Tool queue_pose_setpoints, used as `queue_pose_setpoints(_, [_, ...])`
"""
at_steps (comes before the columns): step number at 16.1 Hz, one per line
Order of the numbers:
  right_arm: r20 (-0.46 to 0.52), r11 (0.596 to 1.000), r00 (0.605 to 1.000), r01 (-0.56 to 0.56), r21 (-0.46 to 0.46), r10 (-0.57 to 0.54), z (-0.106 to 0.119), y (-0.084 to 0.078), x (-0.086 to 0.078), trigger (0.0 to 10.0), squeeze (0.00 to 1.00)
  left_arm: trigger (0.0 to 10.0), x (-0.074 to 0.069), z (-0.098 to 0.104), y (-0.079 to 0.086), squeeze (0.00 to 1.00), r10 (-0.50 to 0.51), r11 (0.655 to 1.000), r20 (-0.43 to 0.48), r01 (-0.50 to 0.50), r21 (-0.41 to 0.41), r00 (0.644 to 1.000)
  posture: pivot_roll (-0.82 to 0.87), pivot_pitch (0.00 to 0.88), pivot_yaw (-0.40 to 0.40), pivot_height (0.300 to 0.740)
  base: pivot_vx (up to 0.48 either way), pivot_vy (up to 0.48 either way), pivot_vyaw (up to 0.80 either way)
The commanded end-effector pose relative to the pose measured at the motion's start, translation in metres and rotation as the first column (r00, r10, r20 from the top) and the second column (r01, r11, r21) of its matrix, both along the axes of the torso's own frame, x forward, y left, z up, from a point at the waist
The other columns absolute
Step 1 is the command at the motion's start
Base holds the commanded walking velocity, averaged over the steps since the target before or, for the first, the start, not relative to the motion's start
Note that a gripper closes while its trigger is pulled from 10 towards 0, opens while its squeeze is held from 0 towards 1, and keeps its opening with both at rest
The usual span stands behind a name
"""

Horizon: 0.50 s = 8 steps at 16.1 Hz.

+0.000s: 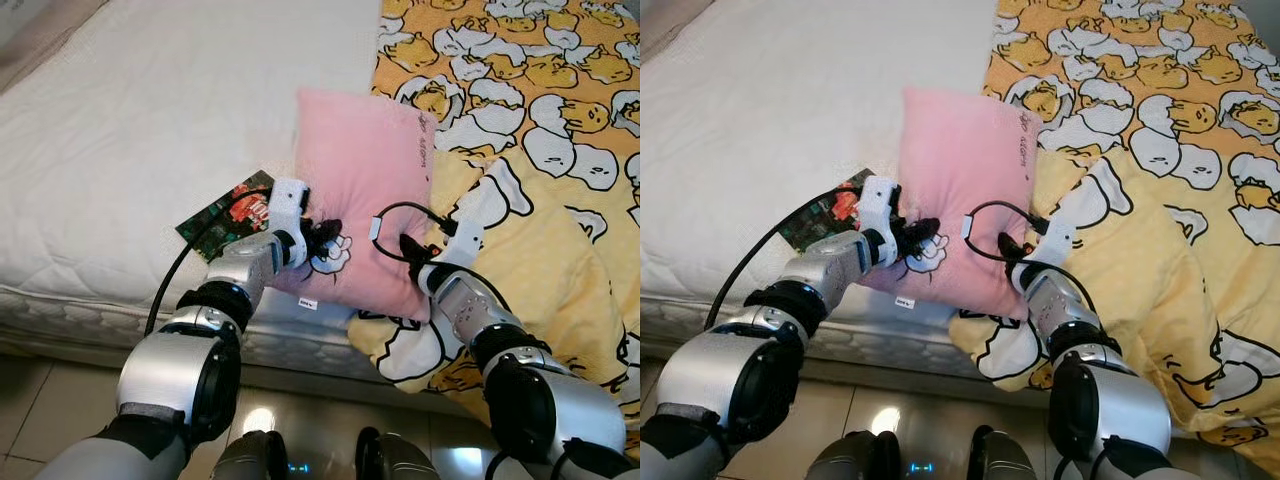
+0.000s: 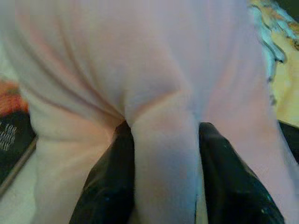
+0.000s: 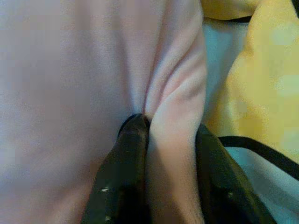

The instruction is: Clean up the room

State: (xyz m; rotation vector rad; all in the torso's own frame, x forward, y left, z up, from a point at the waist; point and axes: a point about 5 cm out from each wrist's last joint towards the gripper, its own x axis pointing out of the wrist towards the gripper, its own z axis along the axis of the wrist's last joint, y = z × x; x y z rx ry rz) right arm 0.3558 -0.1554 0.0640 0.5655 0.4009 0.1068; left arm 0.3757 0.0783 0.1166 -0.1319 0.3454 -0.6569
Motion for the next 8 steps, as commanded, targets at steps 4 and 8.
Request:
queue_pose_setpoints(4, [0.102,0.997,0.994,0.045,-0.066,-0.038,0.017,-0.015,0.008,0.0,0.0,0.0,0.002,0.018,-0.014,0.0,-0.064,0.998,0.138,0.067,-0.018,0.988,-0.02,0.0,0.025,0.74,0.0,0.0,0.0])
queue_pose_setpoints(8, [0.355,0.981,0.933,0.122,-0.152,-0.061,0.069,-0.032,0.023,0.0,0.0,0.0,0.014,0.06,-0.016,0.0,-0.085,0.994,0.302,0.104,-0.045,0.949,-0.05,0.0,0.07,0.74,0.0,0.0,0.0])
